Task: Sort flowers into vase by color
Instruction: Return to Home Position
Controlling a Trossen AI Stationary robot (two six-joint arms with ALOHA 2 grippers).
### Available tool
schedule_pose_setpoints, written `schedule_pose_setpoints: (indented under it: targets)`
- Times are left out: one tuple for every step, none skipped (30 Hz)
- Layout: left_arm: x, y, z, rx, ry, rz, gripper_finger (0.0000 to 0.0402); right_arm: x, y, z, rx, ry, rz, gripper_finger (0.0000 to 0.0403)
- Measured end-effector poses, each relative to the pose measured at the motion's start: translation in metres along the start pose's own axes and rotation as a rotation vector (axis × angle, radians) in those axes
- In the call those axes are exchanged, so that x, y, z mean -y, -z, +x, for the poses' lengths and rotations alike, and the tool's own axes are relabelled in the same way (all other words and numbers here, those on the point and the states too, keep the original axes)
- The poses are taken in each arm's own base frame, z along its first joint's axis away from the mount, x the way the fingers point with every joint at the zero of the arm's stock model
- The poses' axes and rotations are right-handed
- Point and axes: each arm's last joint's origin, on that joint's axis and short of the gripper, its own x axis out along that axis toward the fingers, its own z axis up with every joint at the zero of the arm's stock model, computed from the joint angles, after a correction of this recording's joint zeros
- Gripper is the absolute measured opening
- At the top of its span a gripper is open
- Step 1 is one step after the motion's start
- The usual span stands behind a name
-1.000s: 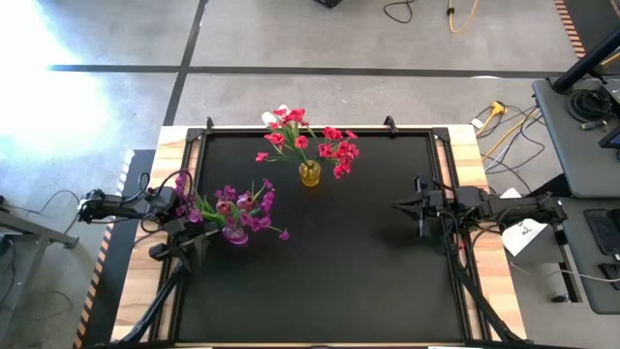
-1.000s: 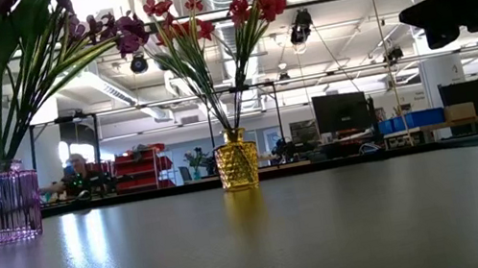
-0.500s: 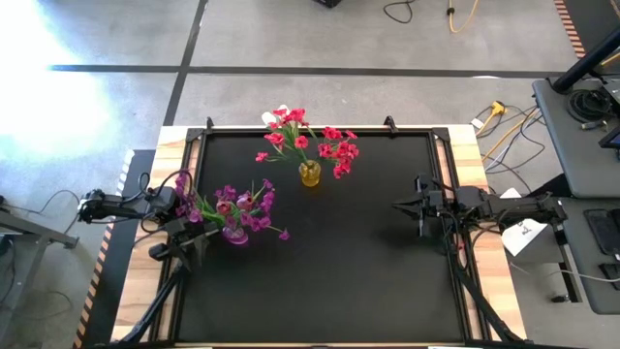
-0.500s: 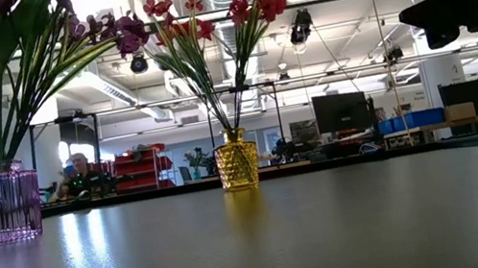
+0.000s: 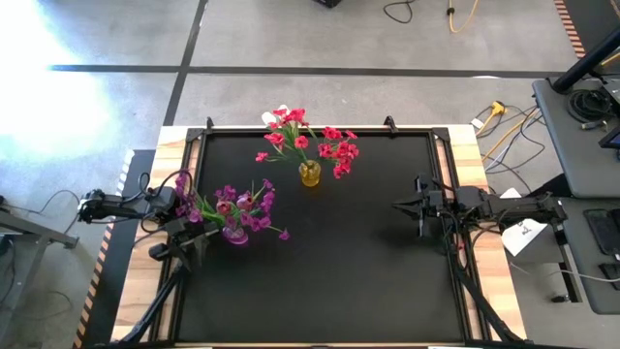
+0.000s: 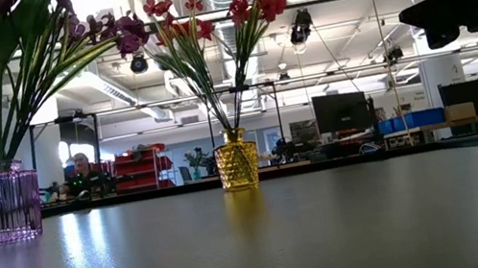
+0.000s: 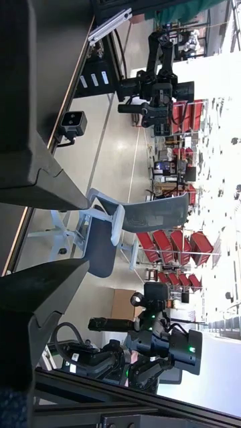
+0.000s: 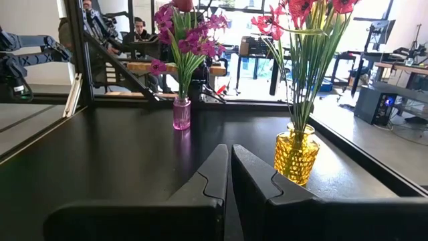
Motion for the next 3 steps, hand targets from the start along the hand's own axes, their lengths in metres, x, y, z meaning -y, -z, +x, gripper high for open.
schedule_pose_setpoints:
  targets:
    - [0.0, 0.0, 0.0, 0.0, 0.0, 0.0, 0.0114, 0.0, 0.0, 0.0, 0.0, 0.0, 0.0, 0.0013]
    - [0.0, 0.0, 0.0, 0.0, 0.0, 0.0, 0.0114, 0.0, 0.0, 0.0, 0.0, 0.0, 0.0, 0.0013]
    - [0.0, 0.0, 0.0, 0.0, 0.0, 0.0, 0.0114, 0.0, 0.0, 0.0, 0.0, 0.0, 0.001, 0.0013]
